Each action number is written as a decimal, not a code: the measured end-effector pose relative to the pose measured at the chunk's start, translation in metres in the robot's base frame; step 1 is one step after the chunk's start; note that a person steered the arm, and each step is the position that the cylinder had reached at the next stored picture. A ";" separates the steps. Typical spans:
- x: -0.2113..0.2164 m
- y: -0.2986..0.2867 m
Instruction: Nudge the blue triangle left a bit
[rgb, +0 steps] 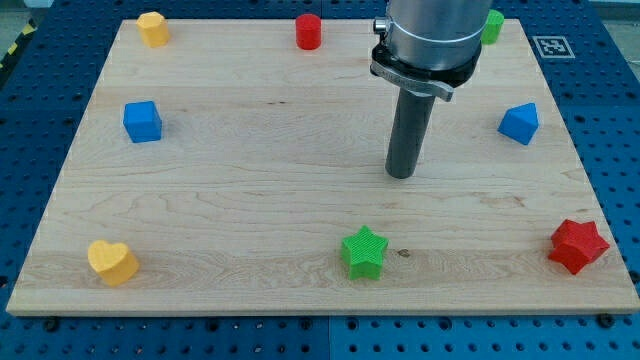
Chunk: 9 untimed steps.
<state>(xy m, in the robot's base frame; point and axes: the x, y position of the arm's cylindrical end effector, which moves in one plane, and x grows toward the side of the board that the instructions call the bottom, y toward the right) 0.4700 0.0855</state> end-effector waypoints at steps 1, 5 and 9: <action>0.000 0.000; 0.000 0.119; -0.053 0.254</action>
<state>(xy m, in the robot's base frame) 0.4167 0.3393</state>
